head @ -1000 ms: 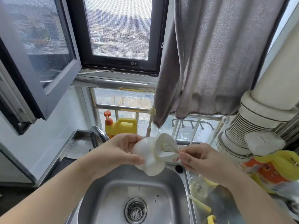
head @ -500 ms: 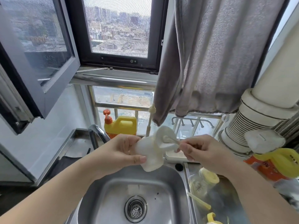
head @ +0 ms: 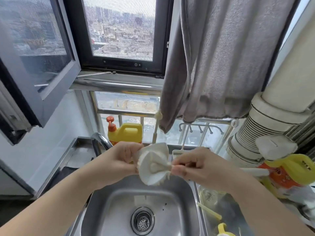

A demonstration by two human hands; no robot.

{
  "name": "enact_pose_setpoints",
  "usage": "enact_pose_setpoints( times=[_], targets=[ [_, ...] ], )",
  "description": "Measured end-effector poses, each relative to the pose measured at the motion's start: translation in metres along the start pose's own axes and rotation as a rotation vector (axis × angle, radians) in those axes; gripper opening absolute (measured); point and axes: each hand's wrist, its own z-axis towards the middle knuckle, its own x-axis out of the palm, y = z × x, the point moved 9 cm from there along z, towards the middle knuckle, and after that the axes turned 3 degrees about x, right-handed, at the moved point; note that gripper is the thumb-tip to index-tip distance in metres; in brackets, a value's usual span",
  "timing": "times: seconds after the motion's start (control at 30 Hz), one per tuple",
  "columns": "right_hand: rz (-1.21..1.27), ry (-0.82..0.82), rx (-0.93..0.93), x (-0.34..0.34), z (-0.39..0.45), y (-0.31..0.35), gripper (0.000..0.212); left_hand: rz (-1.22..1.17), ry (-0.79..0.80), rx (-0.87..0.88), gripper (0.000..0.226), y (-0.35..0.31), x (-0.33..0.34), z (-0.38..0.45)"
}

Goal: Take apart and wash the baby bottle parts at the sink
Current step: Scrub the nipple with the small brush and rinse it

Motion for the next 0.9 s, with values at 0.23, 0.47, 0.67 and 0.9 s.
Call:
enact_pose_setpoints(
  times=[0.23,0.47,0.67,0.9],
  targets=[
    [0.082,-0.149,-0.001,-0.025,0.002,-0.008,0.02,-0.066,-0.012,0.019,0.017,-0.002,-0.004,-0.001],
    [0.016,-0.082,0.091,-0.024,-0.004,-0.019,0.023,-0.097,-0.027,-0.025,0.028,0.006,-0.011,-0.003],
    [0.001,0.054,0.019,-0.001,0.006,0.001,0.019,-0.084,-0.017,-0.005,0.028,0.003,-0.006,0.002],
    [0.105,-0.154,0.036,-0.034,0.005,-0.017,0.018,-0.121,-0.054,-0.016,0.023,0.0,-0.009,-0.001]
  ],
)
